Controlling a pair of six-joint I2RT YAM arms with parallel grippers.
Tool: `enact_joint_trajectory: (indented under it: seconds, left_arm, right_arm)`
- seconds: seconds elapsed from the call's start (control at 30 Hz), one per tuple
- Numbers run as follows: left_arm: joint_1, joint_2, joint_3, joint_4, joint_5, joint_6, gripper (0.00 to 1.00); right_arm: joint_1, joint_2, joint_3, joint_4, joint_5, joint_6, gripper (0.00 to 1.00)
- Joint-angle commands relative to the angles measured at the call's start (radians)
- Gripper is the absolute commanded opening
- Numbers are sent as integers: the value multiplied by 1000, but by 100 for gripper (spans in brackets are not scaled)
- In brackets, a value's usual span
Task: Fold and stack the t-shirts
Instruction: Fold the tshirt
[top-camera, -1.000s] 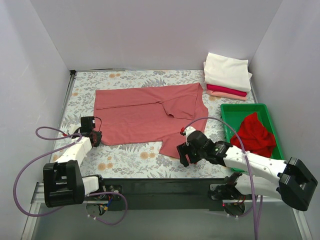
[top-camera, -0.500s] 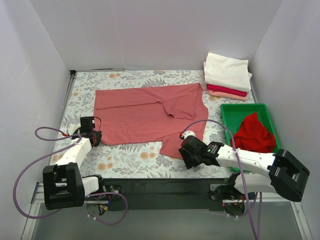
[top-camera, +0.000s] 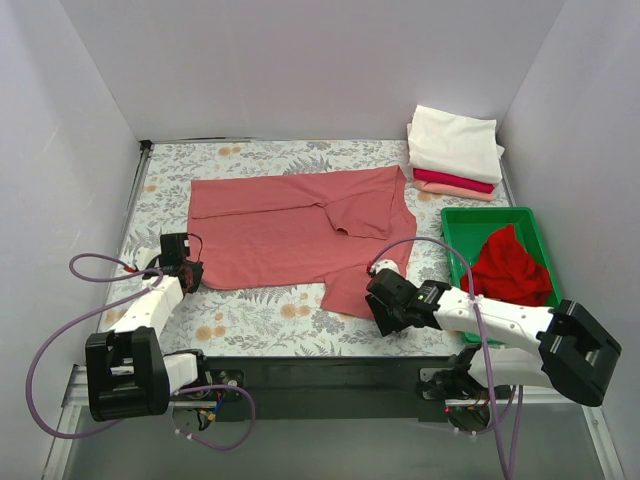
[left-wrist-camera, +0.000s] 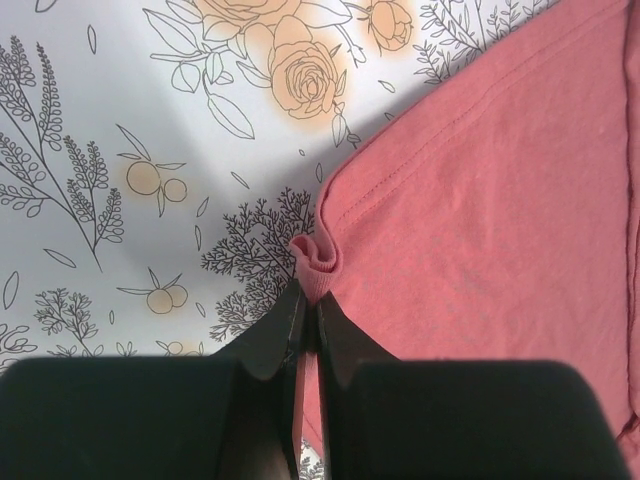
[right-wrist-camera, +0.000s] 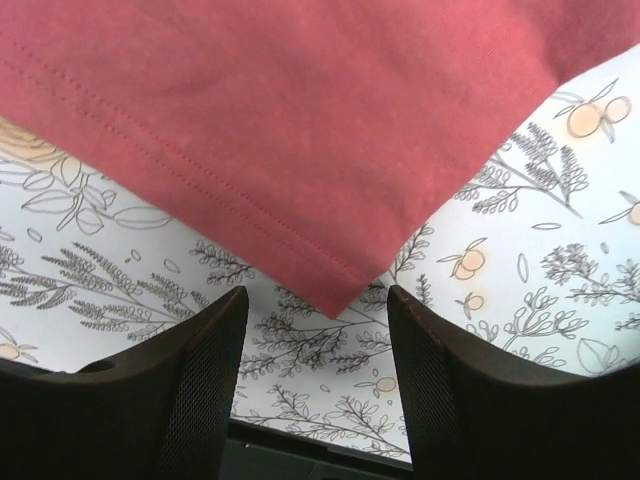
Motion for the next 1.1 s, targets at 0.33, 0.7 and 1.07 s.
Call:
enact_joint_trajectory:
  seconds: [0.33,0.7,1.07]
  left_arm:
    - [5,-28,-1,-25,-56,5,0]
    - [5,-77,-10,-106,-96,-85,0]
    - [5,-64,62,-130,-42,-98,0]
  right_arm:
    - [-36,82,25,12,-113,-45,12]
    - [49,-145,-85,9,-383,30,1]
    - [-41,-169,46,9,-236,18,1]
